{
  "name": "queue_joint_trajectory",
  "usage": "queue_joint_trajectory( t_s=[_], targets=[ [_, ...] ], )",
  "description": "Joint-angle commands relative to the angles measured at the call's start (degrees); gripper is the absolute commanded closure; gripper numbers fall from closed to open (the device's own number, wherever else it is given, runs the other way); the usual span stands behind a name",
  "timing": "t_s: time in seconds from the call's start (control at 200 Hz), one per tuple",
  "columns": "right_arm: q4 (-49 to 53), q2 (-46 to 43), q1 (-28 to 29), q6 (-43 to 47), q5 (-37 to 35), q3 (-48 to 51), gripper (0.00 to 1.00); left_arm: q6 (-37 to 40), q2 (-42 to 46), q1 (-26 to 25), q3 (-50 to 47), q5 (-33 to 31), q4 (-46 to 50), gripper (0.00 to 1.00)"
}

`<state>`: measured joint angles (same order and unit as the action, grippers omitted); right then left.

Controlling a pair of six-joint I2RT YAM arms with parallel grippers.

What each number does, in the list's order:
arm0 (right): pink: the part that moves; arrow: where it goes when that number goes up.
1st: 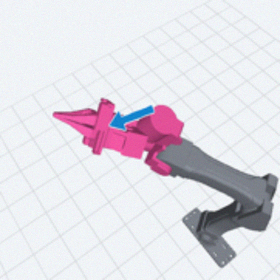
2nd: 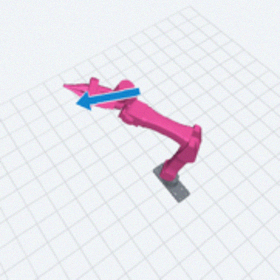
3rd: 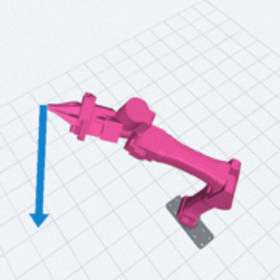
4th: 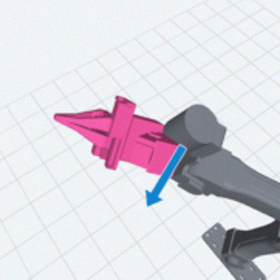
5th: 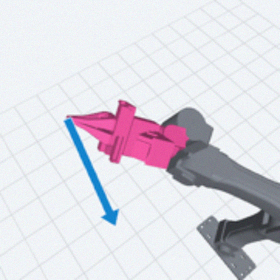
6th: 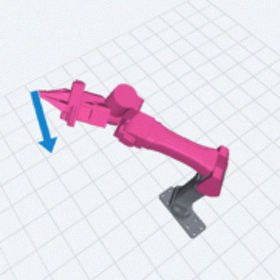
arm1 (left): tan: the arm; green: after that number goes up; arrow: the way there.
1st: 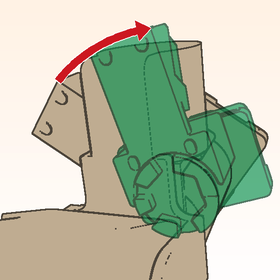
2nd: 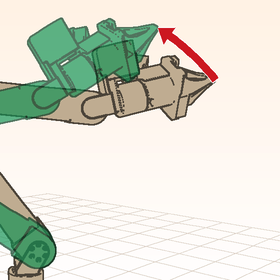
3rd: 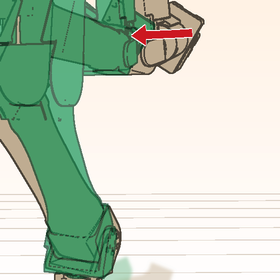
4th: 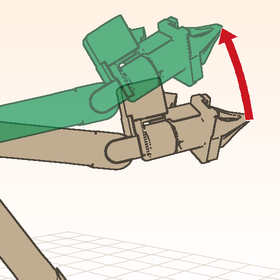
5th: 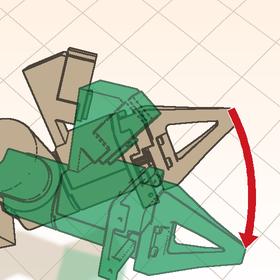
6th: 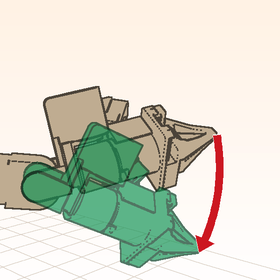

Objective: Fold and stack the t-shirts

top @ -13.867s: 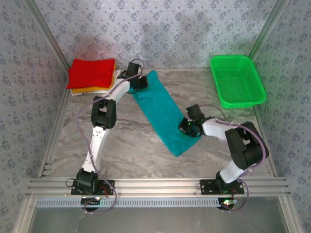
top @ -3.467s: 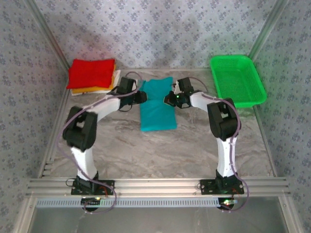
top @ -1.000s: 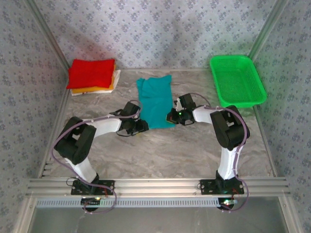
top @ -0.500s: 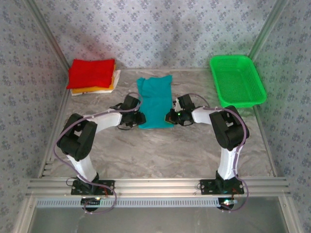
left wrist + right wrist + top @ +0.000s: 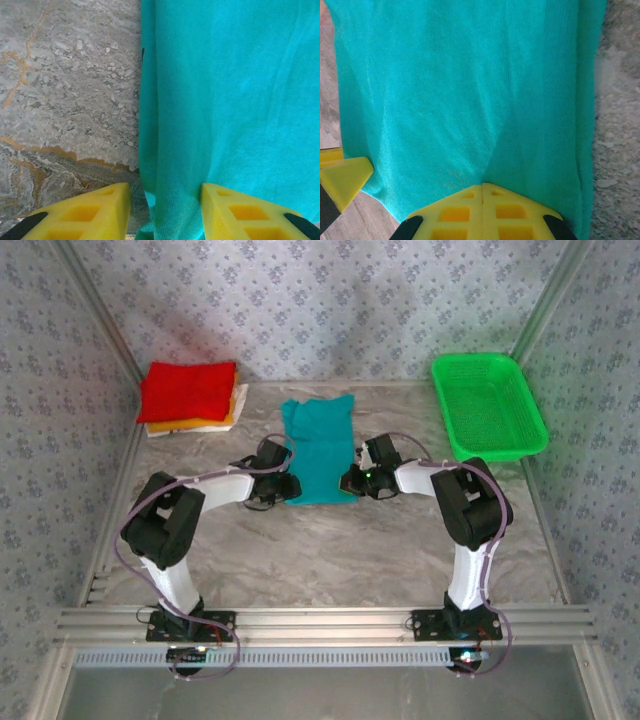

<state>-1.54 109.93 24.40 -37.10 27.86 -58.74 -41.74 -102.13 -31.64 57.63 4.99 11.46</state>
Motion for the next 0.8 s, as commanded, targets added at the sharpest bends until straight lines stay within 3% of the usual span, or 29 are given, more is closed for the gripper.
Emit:
queue_joint_trajectory(
  t_s=[0.0,0.165,0.42,0.59,0.729,0.794],
  targets=[
    [5.21,1.43,0.22,-0.34,-1.71,0.91,1.00,-1.48,0.48,-2.59,-0.88,1.43,1.23,0.60],
    [5.02,1.43,0.30,-0.60,-1.84,1.14,1.00,-2.56,0.06,-3.33,0.01,2.40,0.67,0.68],
    [5.55,0.41,0.29,-0.61,-1.93,1.33,1.00,-1.50,2.82,-2.97,-0.47,-1.58,4.62,1.00],
    [7.25,-3.01,0.20,-0.52,-0.29,1.09,1.00,-1.22,4.37,-2.04,-1.40,-2.38,5.38,1.00],
    [9.99,-11.20,0.03,-0.08,0.23,2.39,0.88,-0.83,6.94,-1.44,-2.34,-2.53,6.23,1.00],
    [10.99,-14.56,-1.07,-1.01,-0.29,4.30,0.75,-0.05,8.07,-1.44,-2.75,-2.53,6.55,1.00]
  ],
)
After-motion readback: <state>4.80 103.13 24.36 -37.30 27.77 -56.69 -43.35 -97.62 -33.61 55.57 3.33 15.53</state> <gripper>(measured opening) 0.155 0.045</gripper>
